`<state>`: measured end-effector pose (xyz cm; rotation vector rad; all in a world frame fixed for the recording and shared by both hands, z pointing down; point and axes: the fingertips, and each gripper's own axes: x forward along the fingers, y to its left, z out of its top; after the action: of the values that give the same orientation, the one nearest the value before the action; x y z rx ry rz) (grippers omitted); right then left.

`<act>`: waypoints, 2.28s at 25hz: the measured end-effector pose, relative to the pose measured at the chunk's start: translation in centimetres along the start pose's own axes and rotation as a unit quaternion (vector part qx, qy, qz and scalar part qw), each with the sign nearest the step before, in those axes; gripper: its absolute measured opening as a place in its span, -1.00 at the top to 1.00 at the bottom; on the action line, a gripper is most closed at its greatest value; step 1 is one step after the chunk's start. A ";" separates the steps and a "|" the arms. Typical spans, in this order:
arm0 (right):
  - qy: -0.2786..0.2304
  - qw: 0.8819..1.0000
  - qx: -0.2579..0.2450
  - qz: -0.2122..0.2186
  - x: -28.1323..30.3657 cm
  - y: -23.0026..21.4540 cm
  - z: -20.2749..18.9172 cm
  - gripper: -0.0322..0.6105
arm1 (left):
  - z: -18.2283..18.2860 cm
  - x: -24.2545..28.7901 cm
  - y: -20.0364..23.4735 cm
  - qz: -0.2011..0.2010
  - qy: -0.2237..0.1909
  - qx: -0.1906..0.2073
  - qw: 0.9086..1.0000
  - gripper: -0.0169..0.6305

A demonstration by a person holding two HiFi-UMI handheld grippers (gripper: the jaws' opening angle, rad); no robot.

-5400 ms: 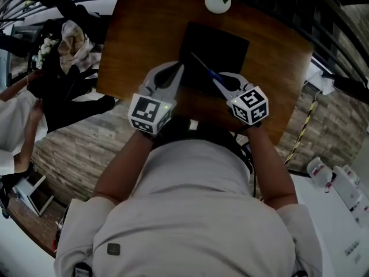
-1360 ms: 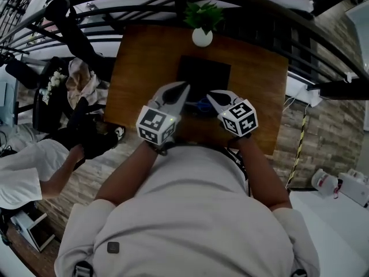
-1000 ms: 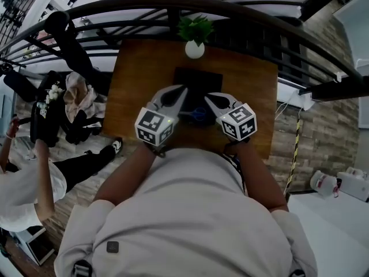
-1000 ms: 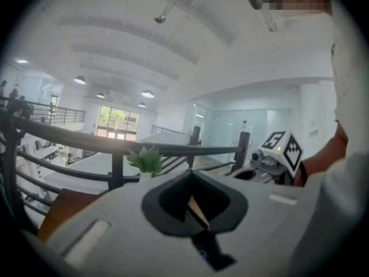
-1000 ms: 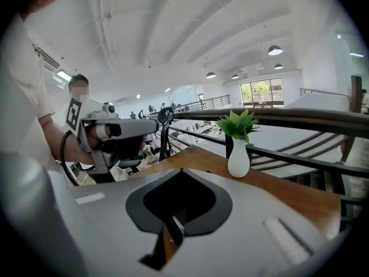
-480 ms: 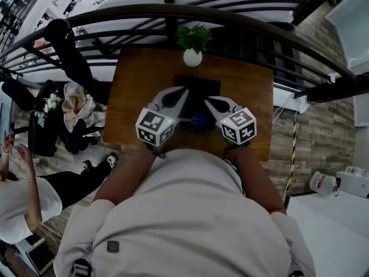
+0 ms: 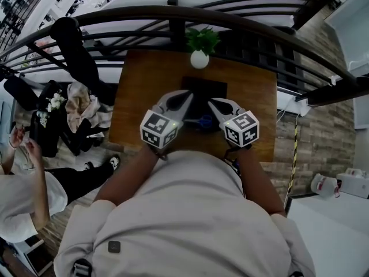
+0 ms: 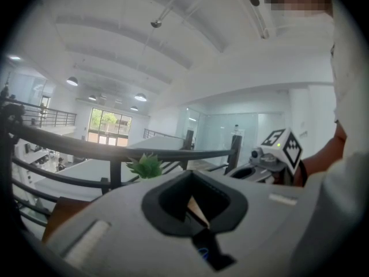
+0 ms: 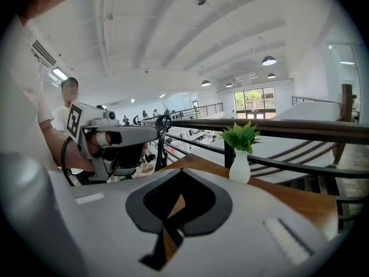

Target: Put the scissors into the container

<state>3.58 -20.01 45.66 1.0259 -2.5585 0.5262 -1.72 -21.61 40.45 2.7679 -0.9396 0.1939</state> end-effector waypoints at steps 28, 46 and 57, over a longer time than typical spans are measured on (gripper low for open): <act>-0.019 1.000 0.004 -0.022 -5.3 3.7 -1.5 0.88 | -1.1 -3.4 -5.0 -0.011 0.012 0.005 1.000 0.95; -0.033 0.999 -0.008 -0.005 -15.4 8.9 -9.1 0.88 | -5.4 -7.2 -16.6 0.014 0.012 0.013 1.000 0.95; -0.039 0.999 -0.017 0.014 -20.6 13.6 -11.5 0.88 | -6.2 -11.1 -22.9 0.023 0.010 0.018 1.000 0.95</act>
<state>9.90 6.41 43.96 1.0182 -2.6443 0.4557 3.28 4.11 40.76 2.7730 -1.0043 0.2481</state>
